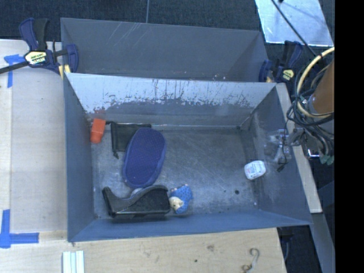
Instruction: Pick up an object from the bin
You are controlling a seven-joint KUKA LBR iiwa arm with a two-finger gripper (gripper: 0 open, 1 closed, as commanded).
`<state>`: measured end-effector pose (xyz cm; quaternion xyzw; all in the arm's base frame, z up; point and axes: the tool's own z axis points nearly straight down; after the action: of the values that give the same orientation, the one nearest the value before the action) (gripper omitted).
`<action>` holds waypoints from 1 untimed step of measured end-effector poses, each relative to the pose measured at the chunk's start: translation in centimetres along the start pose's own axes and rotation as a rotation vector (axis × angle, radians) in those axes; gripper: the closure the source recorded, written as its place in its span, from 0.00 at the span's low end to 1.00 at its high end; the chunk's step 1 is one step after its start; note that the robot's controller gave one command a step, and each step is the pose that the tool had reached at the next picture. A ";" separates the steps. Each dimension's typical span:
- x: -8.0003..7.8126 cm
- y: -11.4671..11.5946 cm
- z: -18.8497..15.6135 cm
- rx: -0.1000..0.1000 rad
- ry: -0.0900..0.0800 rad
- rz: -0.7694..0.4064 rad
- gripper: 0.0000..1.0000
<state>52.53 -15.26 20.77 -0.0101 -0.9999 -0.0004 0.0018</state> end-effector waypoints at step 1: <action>-0.1 0.0 -0.5 0.002 -0.008 -0.002 0.00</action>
Offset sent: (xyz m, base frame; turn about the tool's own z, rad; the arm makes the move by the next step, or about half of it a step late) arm 0.0000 0.0000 0.0000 0.0000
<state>52.67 -15.26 21.23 -0.0093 -1.0000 0.0007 -0.0021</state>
